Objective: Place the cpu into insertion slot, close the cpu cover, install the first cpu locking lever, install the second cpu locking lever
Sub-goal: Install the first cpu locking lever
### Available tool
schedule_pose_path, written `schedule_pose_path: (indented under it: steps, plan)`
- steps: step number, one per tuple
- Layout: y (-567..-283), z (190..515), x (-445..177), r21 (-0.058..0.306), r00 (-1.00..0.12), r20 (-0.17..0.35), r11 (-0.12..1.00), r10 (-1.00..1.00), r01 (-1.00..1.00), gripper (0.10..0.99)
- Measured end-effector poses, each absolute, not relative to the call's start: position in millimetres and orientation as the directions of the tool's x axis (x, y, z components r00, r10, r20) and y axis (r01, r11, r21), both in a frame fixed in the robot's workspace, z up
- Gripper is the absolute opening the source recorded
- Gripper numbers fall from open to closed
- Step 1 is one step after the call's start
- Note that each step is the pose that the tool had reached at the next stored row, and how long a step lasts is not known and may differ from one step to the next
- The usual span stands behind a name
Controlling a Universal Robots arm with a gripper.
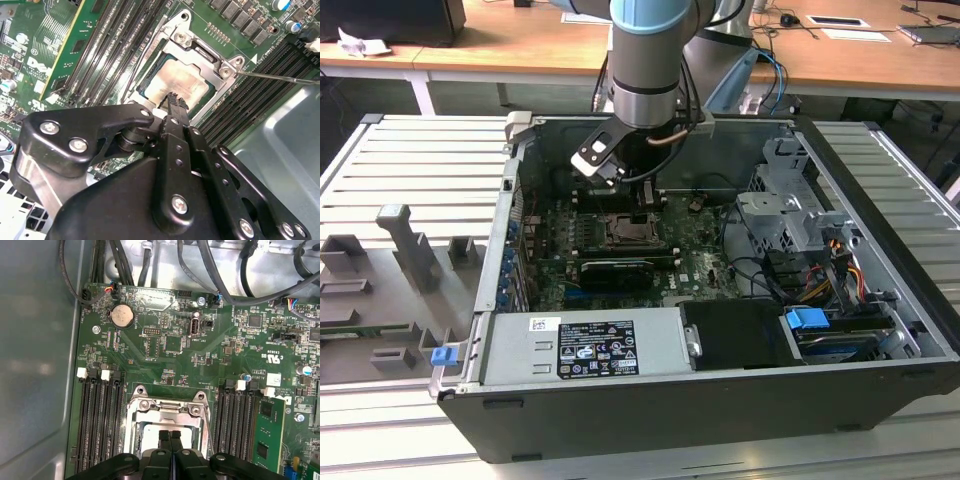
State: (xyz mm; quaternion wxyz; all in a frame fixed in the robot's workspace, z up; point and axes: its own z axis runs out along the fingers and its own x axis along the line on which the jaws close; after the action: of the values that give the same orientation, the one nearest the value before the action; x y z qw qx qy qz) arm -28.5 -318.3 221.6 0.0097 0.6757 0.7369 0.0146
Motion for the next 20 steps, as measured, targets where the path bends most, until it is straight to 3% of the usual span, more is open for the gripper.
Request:
schedule_pose_path:
  steps: [20]
  plan:
    - [-318.3, 227.1, -28.4, 0.035, -0.085, 0.006, 0.085, 0.996, 0.996, 0.106]
